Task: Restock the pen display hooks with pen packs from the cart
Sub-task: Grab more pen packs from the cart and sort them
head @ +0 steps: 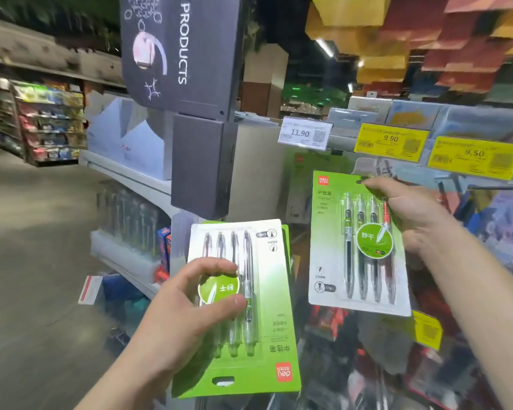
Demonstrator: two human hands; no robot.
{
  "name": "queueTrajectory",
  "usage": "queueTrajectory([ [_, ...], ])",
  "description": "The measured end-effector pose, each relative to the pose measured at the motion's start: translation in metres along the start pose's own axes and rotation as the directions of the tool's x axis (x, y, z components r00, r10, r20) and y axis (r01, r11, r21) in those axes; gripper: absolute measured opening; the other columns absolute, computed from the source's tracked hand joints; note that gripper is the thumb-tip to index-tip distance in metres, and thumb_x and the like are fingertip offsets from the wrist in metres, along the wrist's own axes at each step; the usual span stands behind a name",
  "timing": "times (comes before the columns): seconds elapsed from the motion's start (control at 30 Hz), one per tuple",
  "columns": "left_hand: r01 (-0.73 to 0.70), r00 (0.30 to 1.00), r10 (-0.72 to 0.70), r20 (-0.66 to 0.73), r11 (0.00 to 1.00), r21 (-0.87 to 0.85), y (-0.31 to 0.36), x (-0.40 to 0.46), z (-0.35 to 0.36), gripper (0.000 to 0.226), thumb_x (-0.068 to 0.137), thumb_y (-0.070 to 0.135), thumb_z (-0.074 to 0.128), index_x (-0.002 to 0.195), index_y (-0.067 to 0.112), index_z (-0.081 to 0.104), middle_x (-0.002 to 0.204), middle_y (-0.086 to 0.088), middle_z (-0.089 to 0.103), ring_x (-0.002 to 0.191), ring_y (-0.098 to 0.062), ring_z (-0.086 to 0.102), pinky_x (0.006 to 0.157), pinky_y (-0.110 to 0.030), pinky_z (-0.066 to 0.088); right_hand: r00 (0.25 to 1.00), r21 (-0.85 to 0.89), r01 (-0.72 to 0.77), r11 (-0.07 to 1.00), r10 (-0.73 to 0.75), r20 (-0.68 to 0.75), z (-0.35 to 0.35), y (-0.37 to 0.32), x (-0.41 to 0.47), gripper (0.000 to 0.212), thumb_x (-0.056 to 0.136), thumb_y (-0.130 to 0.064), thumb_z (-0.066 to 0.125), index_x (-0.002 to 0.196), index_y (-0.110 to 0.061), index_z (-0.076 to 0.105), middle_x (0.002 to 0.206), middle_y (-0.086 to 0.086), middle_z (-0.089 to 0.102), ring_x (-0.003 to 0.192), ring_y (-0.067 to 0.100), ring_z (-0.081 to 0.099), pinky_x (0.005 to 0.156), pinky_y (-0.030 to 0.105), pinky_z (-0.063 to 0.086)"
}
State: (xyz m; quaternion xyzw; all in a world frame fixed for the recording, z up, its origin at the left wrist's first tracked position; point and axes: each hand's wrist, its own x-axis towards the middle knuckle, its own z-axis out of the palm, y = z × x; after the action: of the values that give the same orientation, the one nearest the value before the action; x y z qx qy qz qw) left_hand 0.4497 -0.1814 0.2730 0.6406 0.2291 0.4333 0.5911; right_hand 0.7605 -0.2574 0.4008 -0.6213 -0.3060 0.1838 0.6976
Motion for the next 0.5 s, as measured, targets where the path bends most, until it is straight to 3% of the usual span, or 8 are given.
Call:
queueTrajectory([
  [0.07, -0.012, 1.000, 0.012, -0.011, 1.000, 0.018, 0.003, 0.002, 0.002, 0.033, 0.062, 0.021, 0.088, 0.089, 0.035, 0.076, 0.104, 0.022, 0.073, 0.080, -0.005, 0.071, 0.061, -0.014, 0.051, 0.997, 0.000, 0.046, 0.999, -0.046, -0.056, -0.001, 0.002, 0.012, 0.035, 0.065, -0.030, 0.087, 0.094, -0.011, 0.079, 0.093, 0.004, 0.078, 0.089, 0.025, 0.072, 0.100, 0.059, 0.055],
  [0.17, -0.064, 0.998, 0.064, -0.028, 0.998, 0.025, 0.007, 0.005, 0.006, 0.035, 0.059, 0.022, 0.087, 0.090, 0.033, 0.076, 0.103, 0.018, 0.073, 0.094, 0.000, 0.068, 0.069, -0.013, 0.052, 0.986, 0.005, 0.122, 0.993, -0.120, -0.118, 0.001, 0.010, 0.031, 0.060, 0.045, -0.047, 0.085, 0.095, -0.015, 0.081, 0.096, 0.001, 0.079, 0.103, 0.027, 0.074, 0.100, 0.055, 0.055],
  [0.27, -0.090, 0.995, 0.091, -0.041, 0.996, 0.017, 0.011, 0.011, 0.009, 0.036, 0.058, 0.018, 0.086, 0.090, 0.030, 0.076, 0.099, 0.016, 0.074, 0.091, 0.001, 0.068, 0.072, -0.016, 0.053, 0.974, 0.020, 0.179, 0.984, -0.175, -0.143, 0.016, 0.013, 0.032, 0.052, 0.060, -0.046, 0.087, 0.100, -0.014, 0.077, 0.101, 0.002, 0.078, 0.102, 0.026, 0.073, 0.102, 0.053, 0.054],
  [0.37, -0.119, 0.991, 0.120, -0.065, 0.993, 0.020, 0.015, 0.016, 0.008, 0.038, 0.059, 0.015, 0.094, 0.090, 0.031, 0.077, 0.098, 0.012, 0.074, 0.088, -0.002, 0.068, 0.071, -0.021, 0.056, 0.985, 0.077, 0.162, 0.984, -0.156, -0.072, 0.036, 0.015, 0.031, 0.052, 0.075, -0.045, 0.088, 0.113, -0.012, 0.074, 0.121, 0.004, 0.074, 0.115, 0.022, 0.069, 0.110, 0.049, 0.049],
  [0.5, -0.135, 0.986, 0.137, -0.090, 0.990, 0.032, 0.019, 0.019, 0.006, 0.042, 0.056, 0.021, 0.097, 0.091, 0.033, 0.077, 0.099, 0.011, 0.073, 0.084, -0.003, 0.067, 0.068, -0.016, 0.052, 0.952, -0.006, 0.305, 0.952, -0.306, -0.013, 0.061, 0.013, 0.029, 0.039, 0.086, -0.037, 0.080, 0.116, -0.013, 0.070, 0.116, 0.005, 0.074, 0.108, 0.020, 0.071, 0.103, 0.043, 0.054],
])
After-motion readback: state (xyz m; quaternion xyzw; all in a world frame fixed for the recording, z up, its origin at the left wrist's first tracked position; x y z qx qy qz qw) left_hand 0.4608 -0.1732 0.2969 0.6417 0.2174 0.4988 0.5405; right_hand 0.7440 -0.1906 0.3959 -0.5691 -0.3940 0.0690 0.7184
